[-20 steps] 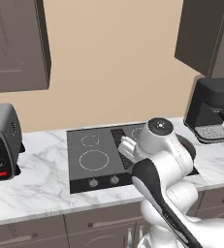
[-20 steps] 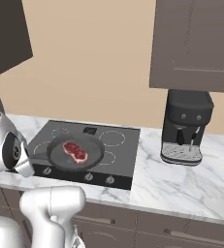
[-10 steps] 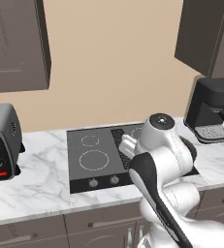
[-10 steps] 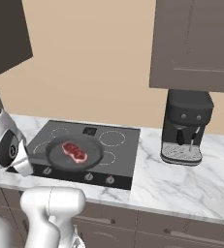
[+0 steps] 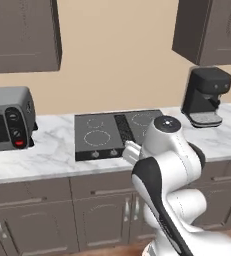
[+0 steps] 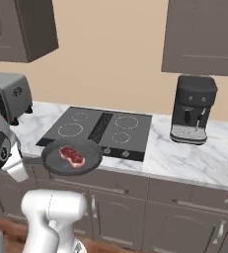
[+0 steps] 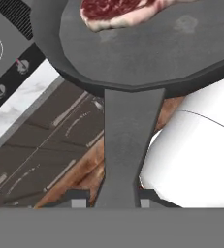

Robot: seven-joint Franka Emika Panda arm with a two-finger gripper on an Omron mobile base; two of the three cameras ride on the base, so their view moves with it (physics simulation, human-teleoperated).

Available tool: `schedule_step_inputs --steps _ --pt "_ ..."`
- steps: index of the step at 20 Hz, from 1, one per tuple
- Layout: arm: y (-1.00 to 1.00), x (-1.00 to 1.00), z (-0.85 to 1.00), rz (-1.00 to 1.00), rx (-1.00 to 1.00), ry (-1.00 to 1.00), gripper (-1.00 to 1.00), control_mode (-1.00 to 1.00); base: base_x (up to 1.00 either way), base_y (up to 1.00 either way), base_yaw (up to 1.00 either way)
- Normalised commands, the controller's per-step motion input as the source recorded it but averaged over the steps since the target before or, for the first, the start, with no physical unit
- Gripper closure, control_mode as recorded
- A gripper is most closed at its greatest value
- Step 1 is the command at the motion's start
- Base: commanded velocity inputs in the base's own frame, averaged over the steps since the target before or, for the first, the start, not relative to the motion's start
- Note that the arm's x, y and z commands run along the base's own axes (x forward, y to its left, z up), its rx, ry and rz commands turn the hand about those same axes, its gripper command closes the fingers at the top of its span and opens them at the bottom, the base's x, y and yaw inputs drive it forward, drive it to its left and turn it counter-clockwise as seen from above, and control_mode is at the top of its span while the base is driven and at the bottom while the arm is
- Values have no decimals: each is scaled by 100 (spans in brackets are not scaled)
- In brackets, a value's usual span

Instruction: Pick up the pan with the steak in it and place it on the dining table. Then place the steak on the plate.

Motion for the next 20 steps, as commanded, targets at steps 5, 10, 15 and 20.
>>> schedule_step_inputs --steps 5,10,15,20 --pt "0 0 0 0 0 0 100 100 -46 -16 37" --pt "0 0 0 0 0 0 100 100 -25 -8 46" --pt "0 0 0 0 0 0 100 100 -16 -2 49" --pt "0 0 0 0 0 0 100 100 -5 0 50"
